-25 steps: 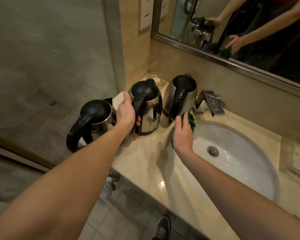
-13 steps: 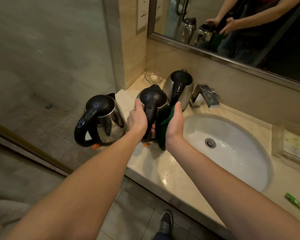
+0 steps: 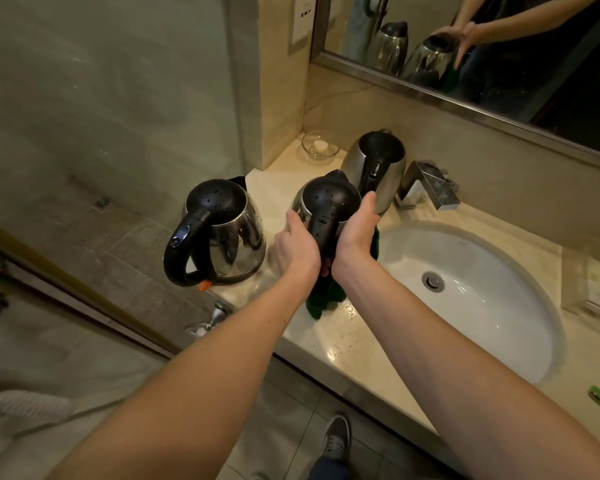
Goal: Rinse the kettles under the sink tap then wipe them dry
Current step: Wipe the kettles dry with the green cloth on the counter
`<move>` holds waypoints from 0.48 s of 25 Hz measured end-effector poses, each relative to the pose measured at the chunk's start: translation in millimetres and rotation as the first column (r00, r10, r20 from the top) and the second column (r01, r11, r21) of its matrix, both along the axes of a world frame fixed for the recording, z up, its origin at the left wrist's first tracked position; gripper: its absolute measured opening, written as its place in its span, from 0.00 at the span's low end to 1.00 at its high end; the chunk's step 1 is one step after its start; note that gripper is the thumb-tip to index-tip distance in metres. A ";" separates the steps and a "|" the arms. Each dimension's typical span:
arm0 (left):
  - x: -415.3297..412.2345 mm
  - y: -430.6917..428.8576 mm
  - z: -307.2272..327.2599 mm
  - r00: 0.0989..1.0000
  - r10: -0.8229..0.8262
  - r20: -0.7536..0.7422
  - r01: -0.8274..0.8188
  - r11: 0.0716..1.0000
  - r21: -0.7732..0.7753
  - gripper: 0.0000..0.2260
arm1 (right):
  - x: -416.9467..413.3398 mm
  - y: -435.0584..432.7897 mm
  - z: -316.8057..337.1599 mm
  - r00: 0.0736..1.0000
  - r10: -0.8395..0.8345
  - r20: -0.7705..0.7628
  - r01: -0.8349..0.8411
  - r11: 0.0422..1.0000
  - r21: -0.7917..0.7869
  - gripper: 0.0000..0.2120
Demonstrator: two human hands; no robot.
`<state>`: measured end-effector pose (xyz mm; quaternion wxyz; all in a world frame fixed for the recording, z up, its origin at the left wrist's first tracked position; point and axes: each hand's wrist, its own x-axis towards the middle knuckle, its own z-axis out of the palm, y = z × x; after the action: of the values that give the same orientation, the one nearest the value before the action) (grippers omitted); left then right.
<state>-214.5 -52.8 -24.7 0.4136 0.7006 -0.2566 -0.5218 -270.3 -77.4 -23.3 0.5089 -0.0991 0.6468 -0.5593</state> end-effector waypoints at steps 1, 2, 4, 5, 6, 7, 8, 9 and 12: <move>1.5 0.9 2.6 0.999 0.001 -0.041 -0.001 1.000 0.002 0.28 | -3.8 -0.2 -5.1 0.999 0.003 0.036 -0.004 1.000 0.015 0.49; 3.8 0.9 4.2 0.998 -0.014 -0.068 0.014 1.000 0.007 0.30 | -8.4 -0.5 -11.2 0.998 0.025 0.059 -0.027 0.999 0.034 0.50; 8.5 0.0 5.0 0.996 -0.054 -0.066 0.056 0.998 0.029 0.33 | -14.1 -2.3 -20.1 0.995 0.058 0.084 -0.064 0.996 0.069 0.51; 10.5 -0.3 5.9 0.996 -0.071 -0.055 0.073 0.996 0.042 0.34 | -14.6 -0.4 -18.0 0.993 0.066 0.100 -0.074 0.994 0.084 0.50; 12.0 -0.6 7.7 0.996 -0.083 -0.043 0.085 0.995 0.052 0.34 | -14.3 2.4 -12.7 0.991 0.065 0.113 -0.075 0.993 0.086 0.48; 13.3 -1.0 9.3 0.995 -0.090 -0.032 0.092 0.994 0.061 0.34 | -12.8 5.2 -4.8 0.990 0.056 0.130 -0.066 0.995 0.077 0.45; 14.8 -1.8 10.3 0.995 -0.095 -0.021 0.096 0.993 0.064 0.33 | -12.3 7.0 1.7 0.987 0.038 0.159 -0.046 0.998 0.047 0.43; 16.1 -2.6 11.0 0.995 -0.104 -0.007 0.104 0.993 0.062 0.33 | -10.7 7.9 6.8 0.982 0.036 0.185 -0.040 0.999 0.017 0.43; 18.5 -2.9 12.5 0.990 -0.142 0.022 0.140 0.988 0.060 0.32 | -5.0 3.8 12.5 0.979 0.011 0.205 0.001 0.998 -0.057 0.49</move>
<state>-195.9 -55.7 -12.2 0.3518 0.6990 -0.2957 -0.5479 -275.4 -73.6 -10.8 0.5714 -0.0569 0.5747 -0.5831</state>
